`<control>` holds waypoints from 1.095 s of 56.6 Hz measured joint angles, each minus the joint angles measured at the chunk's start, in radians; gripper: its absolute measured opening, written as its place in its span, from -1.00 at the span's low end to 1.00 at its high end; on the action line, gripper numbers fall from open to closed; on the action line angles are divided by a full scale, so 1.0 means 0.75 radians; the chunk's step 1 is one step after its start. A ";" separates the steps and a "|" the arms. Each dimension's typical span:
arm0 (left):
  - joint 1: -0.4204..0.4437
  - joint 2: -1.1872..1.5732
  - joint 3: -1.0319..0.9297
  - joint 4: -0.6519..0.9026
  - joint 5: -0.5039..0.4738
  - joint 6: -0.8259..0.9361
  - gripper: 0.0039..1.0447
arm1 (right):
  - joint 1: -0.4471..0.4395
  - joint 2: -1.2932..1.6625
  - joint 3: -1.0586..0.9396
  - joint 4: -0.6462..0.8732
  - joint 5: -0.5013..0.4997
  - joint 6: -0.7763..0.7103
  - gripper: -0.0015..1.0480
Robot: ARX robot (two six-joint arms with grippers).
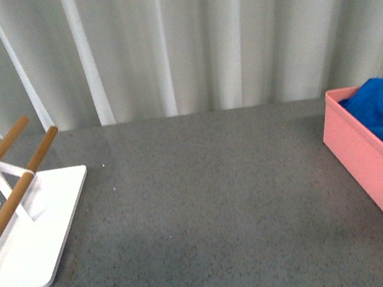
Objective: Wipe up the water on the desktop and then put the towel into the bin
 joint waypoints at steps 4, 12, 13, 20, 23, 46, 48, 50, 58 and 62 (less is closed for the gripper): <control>0.000 0.000 0.000 0.000 0.000 0.000 0.88 | 0.000 -0.096 -0.006 -0.079 0.000 0.000 -0.93; 0.000 0.000 0.000 0.000 -0.001 0.000 0.88 | 0.000 -0.237 -0.013 -0.203 0.000 0.001 -0.93; 0.000 0.000 0.000 0.000 -0.001 0.000 0.88 | 0.000 -0.256 -0.013 -0.220 0.000 0.001 -0.93; 0.000 0.000 0.000 0.000 0.000 0.000 0.88 | 0.000 -0.366 -0.015 -0.319 0.000 0.001 -0.93; 0.000 0.000 0.000 0.000 0.000 0.000 0.88 | 0.000 -0.409 -0.015 -0.359 0.000 0.001 -0.93; 0.000 0.000 0.000 0.000 -0.001 0.000 0.88 | 0.000 -0.693 -0.017 -0.628 0.000 0.001 -0.93; 0.000 0.000 0.000 0.000 -0.001 0.000 0.88 | 0.000 -0.714 -0.017 -0.649 0.000 0.001 -0.93; 0.000 0.000 0.000 0.000 -0.001 0.000 0.88 | 0.000 -0.739 -0.017 -0.673 0.000 0.001 -0.93; 0.000 0.000 0.000 0.000 -0.001 0.000 0.88 | 0.000 -0.807 -0.017 -0.740 0.000 0.001 -0.93; 0.000 0.000 0.000 0.000 -0.001 0.000 0.88 | 0.000 -0.835 -0.017 -0.768 0.000 0.001 -0.93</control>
